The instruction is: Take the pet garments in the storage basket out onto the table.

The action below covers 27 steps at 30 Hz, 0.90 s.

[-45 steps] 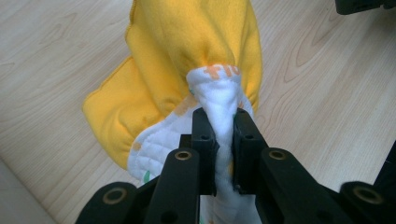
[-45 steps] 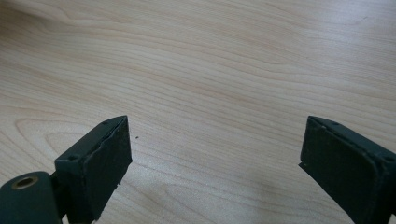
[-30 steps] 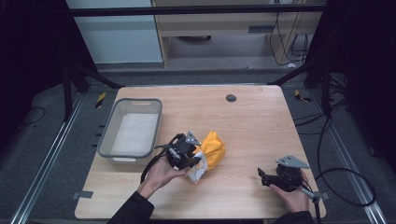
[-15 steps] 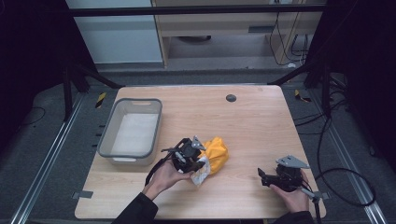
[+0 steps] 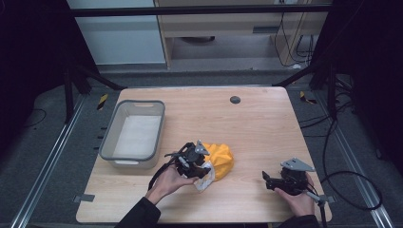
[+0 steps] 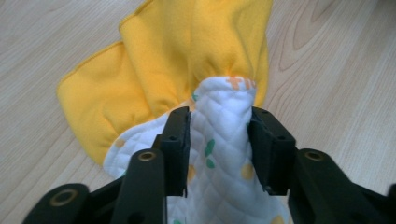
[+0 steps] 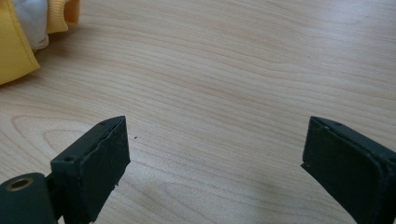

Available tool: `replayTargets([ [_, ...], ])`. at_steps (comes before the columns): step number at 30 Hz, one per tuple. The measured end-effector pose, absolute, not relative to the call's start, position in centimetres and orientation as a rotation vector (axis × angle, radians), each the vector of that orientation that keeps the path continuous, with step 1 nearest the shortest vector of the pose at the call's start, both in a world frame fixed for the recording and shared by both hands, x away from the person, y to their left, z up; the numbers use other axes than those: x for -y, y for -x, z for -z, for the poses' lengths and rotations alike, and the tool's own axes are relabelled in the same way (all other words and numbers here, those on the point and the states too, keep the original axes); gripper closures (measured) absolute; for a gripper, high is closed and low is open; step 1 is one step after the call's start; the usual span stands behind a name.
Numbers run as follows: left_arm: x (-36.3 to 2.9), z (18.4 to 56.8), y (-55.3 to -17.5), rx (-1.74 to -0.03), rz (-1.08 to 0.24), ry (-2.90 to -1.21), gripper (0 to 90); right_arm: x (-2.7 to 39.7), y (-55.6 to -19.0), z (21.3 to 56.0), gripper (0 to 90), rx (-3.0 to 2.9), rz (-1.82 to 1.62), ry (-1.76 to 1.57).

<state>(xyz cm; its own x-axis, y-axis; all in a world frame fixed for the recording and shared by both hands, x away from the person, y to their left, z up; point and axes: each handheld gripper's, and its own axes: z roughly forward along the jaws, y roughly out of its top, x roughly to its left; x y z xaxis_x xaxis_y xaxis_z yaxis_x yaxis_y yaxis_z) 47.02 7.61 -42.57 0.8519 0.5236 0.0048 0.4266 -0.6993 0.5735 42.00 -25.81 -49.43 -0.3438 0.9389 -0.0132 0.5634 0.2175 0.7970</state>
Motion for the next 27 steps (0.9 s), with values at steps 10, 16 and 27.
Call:
replayTargets([
  [10, -8.6, 42.2, -46.6, -0.707, -0.218, -2.387, 39.1, 25.8, -42.0, 49.4, 6.9, -1.991, -0.977, -1.380],
  [16, -9.9, 41.9, -46.2, -0.719, -0.225, -2.337, 31.0, 25.8, -42.0, 49.5, 6.7, -1.991, -0.976, -1.380],
  [27, -13.3, 41.6, -44.8, -0.772, -0.301, -2.234, 23.9, 25.9, -42.0, 49.5, 6.2, -1.986, -0.979, -1.387],
])
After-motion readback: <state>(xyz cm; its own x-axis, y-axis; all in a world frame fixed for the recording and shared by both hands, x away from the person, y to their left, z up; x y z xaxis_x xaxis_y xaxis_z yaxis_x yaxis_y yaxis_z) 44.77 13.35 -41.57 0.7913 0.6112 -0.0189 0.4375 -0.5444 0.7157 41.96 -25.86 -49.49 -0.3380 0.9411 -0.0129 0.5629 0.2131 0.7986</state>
